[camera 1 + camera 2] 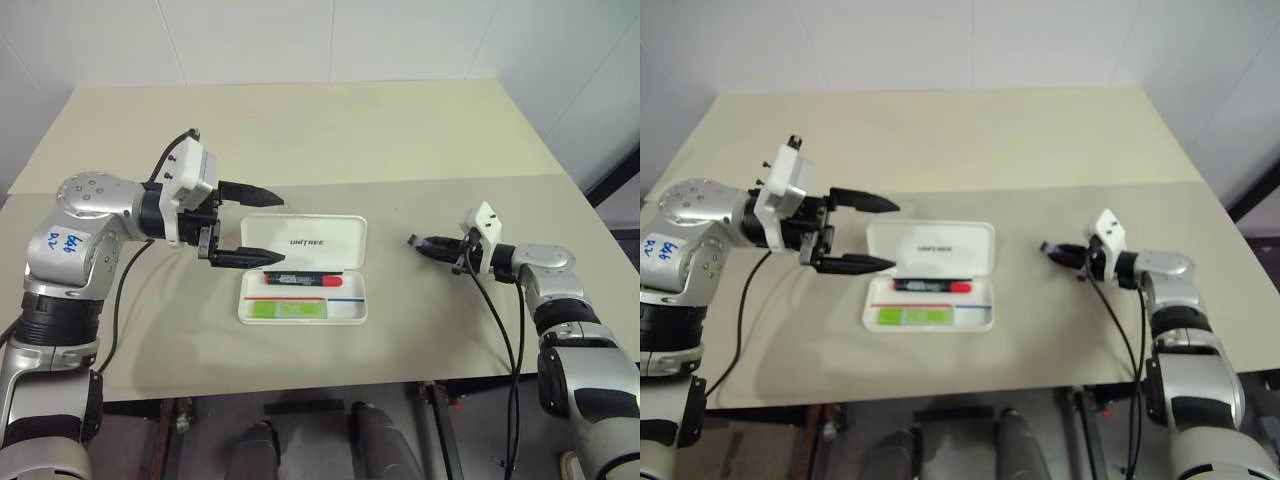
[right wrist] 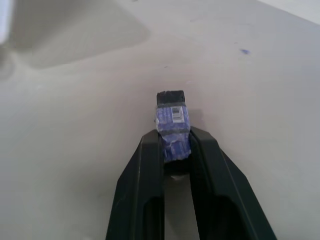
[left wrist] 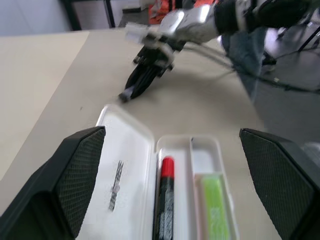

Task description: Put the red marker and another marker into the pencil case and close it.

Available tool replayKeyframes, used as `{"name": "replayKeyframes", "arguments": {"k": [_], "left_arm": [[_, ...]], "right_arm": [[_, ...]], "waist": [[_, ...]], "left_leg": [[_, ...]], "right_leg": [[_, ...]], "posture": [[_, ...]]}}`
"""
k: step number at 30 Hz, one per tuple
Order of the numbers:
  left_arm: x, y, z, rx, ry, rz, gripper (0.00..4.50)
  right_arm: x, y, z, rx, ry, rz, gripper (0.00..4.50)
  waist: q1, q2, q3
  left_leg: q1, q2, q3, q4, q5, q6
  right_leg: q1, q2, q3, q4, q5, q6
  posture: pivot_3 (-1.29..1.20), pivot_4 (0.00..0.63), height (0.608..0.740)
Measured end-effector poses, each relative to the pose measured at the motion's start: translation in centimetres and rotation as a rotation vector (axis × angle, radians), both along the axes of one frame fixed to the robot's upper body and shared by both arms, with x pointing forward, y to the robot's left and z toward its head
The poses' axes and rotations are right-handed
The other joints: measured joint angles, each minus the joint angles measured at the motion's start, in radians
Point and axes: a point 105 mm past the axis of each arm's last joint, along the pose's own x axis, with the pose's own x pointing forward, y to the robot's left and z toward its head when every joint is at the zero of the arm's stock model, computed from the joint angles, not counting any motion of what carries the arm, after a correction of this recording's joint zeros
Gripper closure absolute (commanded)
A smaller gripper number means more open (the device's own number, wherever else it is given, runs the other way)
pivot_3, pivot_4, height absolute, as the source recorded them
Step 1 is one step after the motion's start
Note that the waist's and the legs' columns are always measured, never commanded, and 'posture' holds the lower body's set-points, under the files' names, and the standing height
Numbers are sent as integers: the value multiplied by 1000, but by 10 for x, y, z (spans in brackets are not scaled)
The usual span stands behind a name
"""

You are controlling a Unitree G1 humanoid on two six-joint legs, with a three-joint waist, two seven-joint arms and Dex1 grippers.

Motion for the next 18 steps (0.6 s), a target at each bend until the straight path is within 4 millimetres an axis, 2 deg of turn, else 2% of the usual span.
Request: {"name": "replayKeyframes", "arguments": {"k": [5, 8, 12, 15, 18], "left_arm": [[-8, 10, -27, 20, 22, -21, 0], [-15, 21, -45, 0, 77, 5, 0], [-21, 25, -60, 9, 102, -5, 0], [-24, 27, -66, 10, 108, -4, 0], [-27, 27, -72, 11, 113, -5, 0]], "right_arm": [[-24, 3, 35, 9, -111, 83, 4149], [-56, 17, 52, 31, -138, 141, 4149], [-88, 44, 60, 63, -109, 215, 4149], [-108, 68, 62, 95, -80, 267, 4149], [-124, 95, 46, 92, -14, 346, 4149]], "waist": [[10, 1, 0], [15, 1, 0], [18, 1, 0], [18, 0, 0], [17, -1, -1]], "left_leg": [[-1, 0, 0, 0, 0, 0], [-1, 0, -1, 0, -1, 0], [0, 0, -1, 3, -1, 0], [1, 0, -1, 3, -1, 1], [1, 0, -1, 3, 0, 1]], "right_leg": [[0, 0, 0, 3, 0, 0], [-1, 0, 0, 4, -2, 0], [0, 0, 0, 3, -2, -1], [0, 0, 0, 2, -6, -8], [1, 0, 0, 2, -9, -14]], "posture": [[0, 150, 740], [0, 150, 740], [0, 150, 740], [0, 150, 740], [0, 150, 740]]}}
